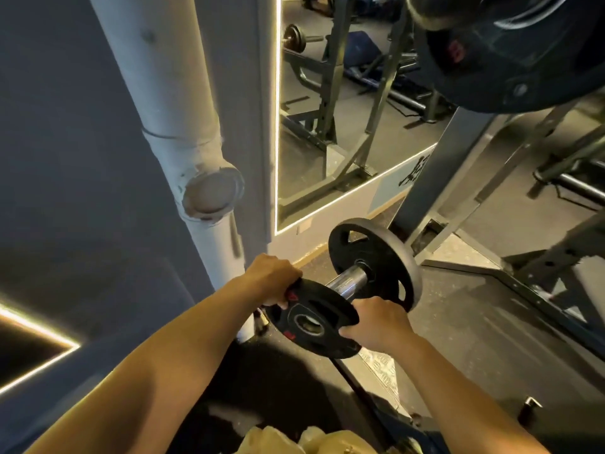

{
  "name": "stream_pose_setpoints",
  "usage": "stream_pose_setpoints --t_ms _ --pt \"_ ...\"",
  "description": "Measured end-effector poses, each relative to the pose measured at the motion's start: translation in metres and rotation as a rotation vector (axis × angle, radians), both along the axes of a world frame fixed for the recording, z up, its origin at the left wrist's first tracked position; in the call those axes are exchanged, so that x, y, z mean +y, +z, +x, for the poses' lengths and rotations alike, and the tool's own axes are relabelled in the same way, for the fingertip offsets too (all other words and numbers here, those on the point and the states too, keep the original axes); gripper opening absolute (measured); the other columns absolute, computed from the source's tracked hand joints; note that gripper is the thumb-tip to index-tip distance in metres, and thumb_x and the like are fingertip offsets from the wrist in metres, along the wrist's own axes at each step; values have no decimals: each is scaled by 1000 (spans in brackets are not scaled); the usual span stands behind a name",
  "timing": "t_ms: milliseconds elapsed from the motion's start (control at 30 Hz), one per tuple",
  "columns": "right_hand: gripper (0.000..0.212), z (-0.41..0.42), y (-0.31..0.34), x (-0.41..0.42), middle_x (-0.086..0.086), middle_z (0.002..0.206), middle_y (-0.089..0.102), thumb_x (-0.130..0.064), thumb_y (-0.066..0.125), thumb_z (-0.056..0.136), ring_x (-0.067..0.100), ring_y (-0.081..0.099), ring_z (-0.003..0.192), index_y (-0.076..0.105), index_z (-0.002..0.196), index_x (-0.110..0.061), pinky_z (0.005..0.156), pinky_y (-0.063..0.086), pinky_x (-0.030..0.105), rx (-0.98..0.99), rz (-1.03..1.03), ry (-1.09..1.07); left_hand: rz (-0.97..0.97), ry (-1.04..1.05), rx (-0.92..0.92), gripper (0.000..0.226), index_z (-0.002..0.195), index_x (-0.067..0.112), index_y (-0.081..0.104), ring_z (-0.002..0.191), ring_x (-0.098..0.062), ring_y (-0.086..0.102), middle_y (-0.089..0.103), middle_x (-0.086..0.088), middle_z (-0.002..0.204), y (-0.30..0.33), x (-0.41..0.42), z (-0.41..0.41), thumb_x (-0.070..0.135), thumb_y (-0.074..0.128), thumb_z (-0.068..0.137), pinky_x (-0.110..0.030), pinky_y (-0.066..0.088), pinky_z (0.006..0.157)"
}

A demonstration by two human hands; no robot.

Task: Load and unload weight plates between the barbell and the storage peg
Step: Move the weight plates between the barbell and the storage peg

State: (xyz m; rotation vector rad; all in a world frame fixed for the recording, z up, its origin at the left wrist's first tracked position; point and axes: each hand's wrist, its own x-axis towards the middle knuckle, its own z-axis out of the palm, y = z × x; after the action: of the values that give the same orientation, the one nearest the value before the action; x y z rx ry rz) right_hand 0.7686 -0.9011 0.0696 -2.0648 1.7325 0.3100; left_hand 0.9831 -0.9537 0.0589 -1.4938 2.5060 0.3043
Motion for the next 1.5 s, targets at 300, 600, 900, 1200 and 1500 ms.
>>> stream_pose_setpoints --t_ms 300,600,900,1200,1500 --pt "38 0 -20 -6 -4 105 69 -53 59 88 17 66 100 62 111 -23 84 52 28 -51 -7 45 33 -58 -70 27 112 28 57 83 -12 53 54 9 85 -11 -15 -1 35 66 88 -28 42 83" --pt "37 -5 -17 -12 -3 106 69 -49 57 91 18 66 102 61 114 -20 78 48 24 -94 -107 10 -66 -63 -53 19 110 23 57 79 -12 51 51 7 80 -6 -29 -13 30 60 93 -25 38 75" --pt "42 11 -33 5 0 118 64 -46 53 94 21 63 110 43 125 -20 86 51 30 -91 -132 -127 7 -208 -46 19 107 22 59 77 -11 53 55 8 81 -7 -47 -12 31 63 90 -24 42 76" --pt "52 29 -55 25 4 111 66 -51 66 85 21 64 101 45 121 -19 86 50 29 -117 -292 -318 14 -367 -75 28 109 24 60 87 -14 61 60 7 88 -10 -59 -13 38 68 86 -26 46 81" --pt "52 35 -64 26 3 123 61 -38 67 87 24 63 112 35 123 -18 91 51 31 -325 -188 -535 32 -495 -210 29 105 27 62 81 -15 57 59 9 86 -13 -79 -29 40 72 81 -26 42 72"
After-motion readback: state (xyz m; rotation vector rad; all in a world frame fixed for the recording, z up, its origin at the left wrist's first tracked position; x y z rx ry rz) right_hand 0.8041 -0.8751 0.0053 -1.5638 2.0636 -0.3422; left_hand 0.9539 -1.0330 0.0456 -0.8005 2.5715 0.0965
